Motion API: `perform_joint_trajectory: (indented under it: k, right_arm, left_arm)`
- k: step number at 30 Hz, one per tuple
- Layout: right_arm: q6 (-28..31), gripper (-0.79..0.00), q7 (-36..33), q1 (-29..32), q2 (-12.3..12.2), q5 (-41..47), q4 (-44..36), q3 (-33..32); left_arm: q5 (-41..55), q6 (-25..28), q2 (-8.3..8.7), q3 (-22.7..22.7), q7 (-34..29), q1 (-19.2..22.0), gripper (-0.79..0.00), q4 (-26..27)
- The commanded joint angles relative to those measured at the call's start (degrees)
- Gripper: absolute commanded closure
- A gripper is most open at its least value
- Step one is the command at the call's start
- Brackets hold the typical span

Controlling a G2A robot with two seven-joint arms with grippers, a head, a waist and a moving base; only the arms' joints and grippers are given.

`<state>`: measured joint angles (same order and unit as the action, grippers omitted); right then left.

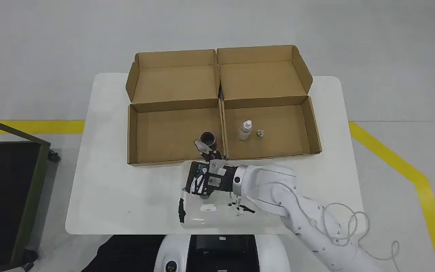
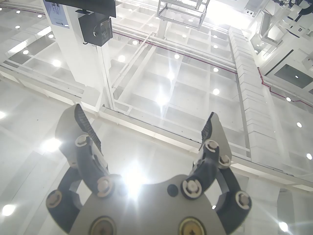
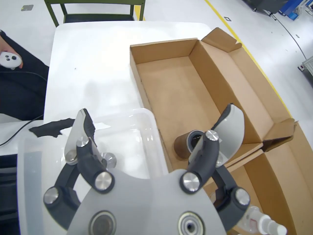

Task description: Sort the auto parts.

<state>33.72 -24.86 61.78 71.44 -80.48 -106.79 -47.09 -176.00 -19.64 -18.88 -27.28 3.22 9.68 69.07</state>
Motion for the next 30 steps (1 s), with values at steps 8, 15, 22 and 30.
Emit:
perform_joint_trajectory:
  k: [8,15,22,30]
  right_arm:
    - [3.08,-0.785,3.30,4.92,-1.33,-6.06,-1.22,-1.05]
    - [5.49,-0.785,5.64,7.18,-2.20,-10.16,-0.83,-1.88]
    - [7.41,-0.770,6.12,7.96,-2.61,-12.37,0.40,-1.61]
    - [6.76,-0.723,6.10,6.88,-2.35,-13.93,4.52,-0.35]
  left_arm:
    - [0.00,0.00,0.00,0.00,0.00,0.00,-0.785,0.00]
    - [0.00,0.00,0.00,0.00,0.00,0.00,-0.785,0.00]
    - [0.00,0.00,0.00,0.00,0.00,0.00,-0.785,0.00]
    - [0.00,0.00,0.00,0.00,0.00,0.00,-0.785,0.00]
